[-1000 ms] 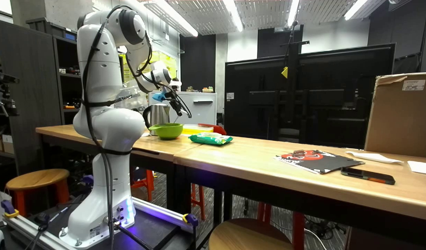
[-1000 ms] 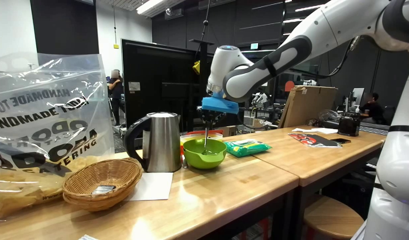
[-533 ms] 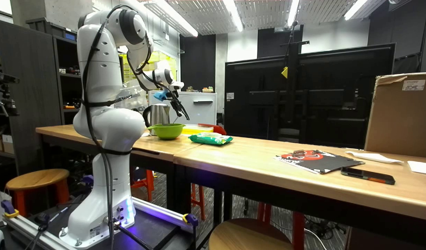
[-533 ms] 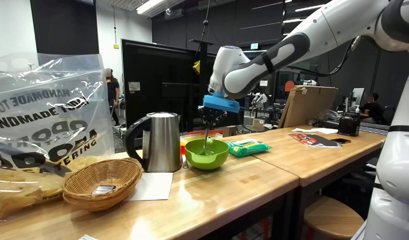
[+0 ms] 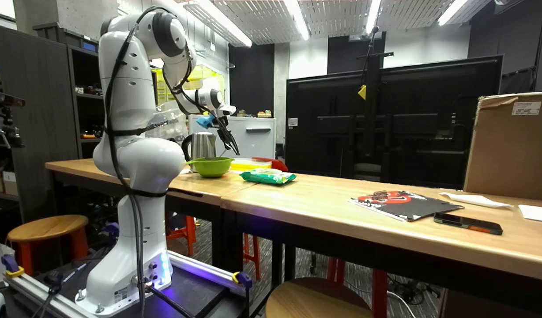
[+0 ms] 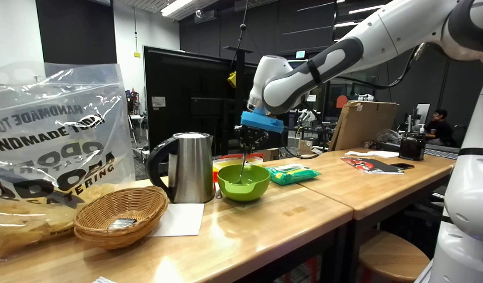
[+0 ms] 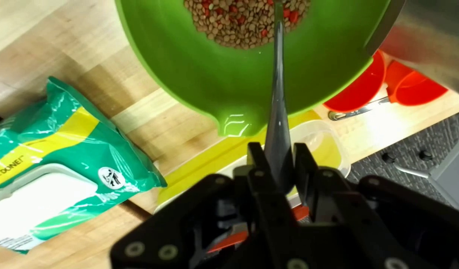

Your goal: Put the silver fork inside the green bowl

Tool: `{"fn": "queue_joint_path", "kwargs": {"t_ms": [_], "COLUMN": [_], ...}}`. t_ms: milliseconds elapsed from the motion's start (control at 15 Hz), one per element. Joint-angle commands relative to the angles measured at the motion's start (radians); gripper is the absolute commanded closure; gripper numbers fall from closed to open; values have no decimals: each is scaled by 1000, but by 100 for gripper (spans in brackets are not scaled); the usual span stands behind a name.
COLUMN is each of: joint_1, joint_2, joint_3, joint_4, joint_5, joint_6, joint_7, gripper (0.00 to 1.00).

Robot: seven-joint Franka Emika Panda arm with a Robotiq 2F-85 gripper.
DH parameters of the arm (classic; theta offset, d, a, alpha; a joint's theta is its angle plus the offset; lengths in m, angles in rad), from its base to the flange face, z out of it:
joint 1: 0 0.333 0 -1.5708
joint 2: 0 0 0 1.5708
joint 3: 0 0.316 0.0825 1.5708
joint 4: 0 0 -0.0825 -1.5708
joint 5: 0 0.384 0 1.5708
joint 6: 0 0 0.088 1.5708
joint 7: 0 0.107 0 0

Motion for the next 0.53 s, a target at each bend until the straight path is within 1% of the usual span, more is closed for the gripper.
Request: {"fn": "queue_joint_path", "kwargs": {"t_ms": [0,133,467], "joint_1": [1,-6,-27], "joint_2": [3,-3,-8], "joint_3": [-15,-28,-53], "joint_4": [5,3,11], "joint_5": [99,144,188], "joint_6": [-27,-38,-111], "joint_7": [-78,-111,-128], "gripper": [95,95,95]}}
